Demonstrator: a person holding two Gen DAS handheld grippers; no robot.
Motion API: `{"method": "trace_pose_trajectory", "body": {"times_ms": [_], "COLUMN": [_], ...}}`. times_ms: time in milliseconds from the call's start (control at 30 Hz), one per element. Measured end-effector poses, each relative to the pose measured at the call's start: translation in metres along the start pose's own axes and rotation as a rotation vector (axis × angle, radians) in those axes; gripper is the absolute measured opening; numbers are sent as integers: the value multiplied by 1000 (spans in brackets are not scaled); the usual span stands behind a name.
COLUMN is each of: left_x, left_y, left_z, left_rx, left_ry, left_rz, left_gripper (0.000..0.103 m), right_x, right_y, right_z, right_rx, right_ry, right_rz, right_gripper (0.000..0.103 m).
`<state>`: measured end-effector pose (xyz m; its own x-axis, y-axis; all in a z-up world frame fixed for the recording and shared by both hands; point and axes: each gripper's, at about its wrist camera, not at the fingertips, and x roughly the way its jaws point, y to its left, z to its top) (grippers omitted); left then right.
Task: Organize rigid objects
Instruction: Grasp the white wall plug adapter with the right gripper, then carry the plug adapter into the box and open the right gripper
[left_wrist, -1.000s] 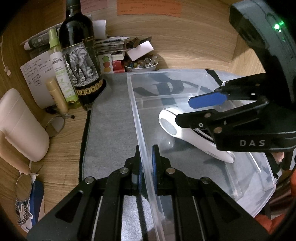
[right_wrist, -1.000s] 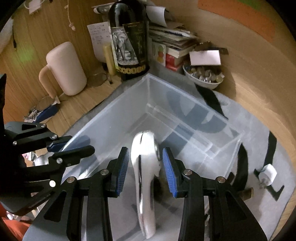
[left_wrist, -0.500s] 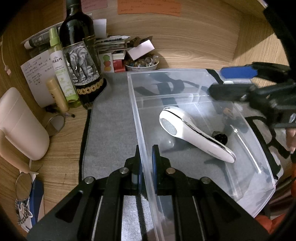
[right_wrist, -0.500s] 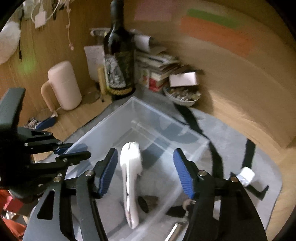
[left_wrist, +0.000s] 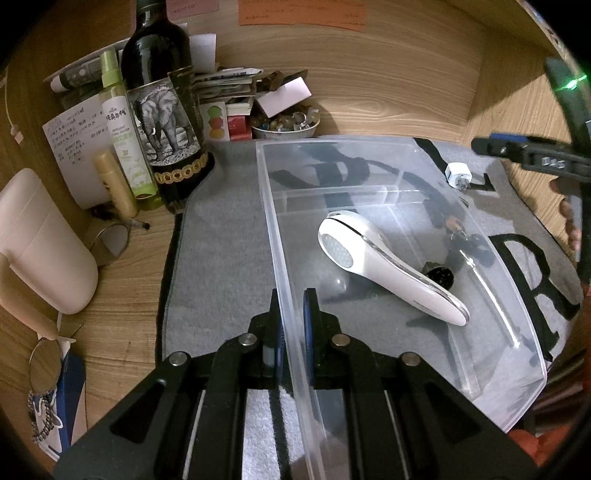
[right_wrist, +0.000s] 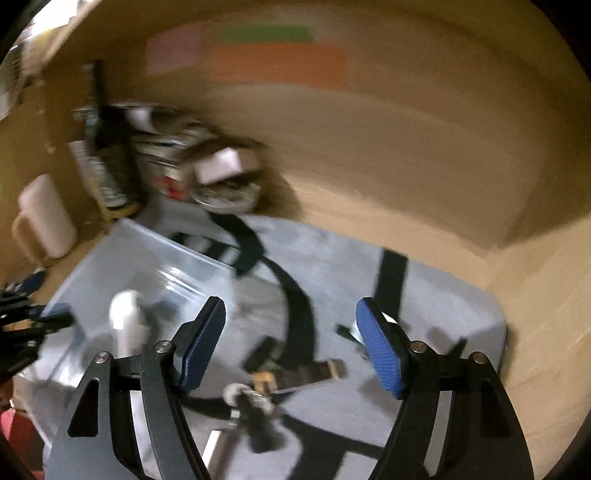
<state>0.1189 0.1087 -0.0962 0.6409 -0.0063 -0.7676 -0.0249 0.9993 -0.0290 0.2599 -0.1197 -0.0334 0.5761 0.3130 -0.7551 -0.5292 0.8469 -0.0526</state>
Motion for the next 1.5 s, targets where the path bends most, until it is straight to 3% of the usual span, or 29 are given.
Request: {"method": "trace_pose_trajectory", "body": {"times_ms": [367,667,700,767,833,1167,1500], "left_x": [0,2,2,3,3,4,0], "left_y": [-1,1,0,1,1,1,1], "left_z": [-1,0,0,1,2,3,2], "left_rx": [-3,-5,-6,-7,-7,-1,1], "left_ry": [10,14,15,18,20,27,15], "left_rz": [-4,4,4,4,5,8,14], "left_gripper": [8,8,8,8,8,8,8], "right_x": [65,97,100,102,103,71,22], "right_y": [-49,-74,-74,-75,-73,-59,-21], "right_z": [-33,-31,-32,-34,-32,-26,-6], "right_rx": [102,172,177,180,172,131,51], "right_ry": [166,179,181,182,171,101,-33], "right_rz": [-62,-68,-63,-50,-42,-13,39], "right_gripper": [71,70,68,55,45,44,44]}}
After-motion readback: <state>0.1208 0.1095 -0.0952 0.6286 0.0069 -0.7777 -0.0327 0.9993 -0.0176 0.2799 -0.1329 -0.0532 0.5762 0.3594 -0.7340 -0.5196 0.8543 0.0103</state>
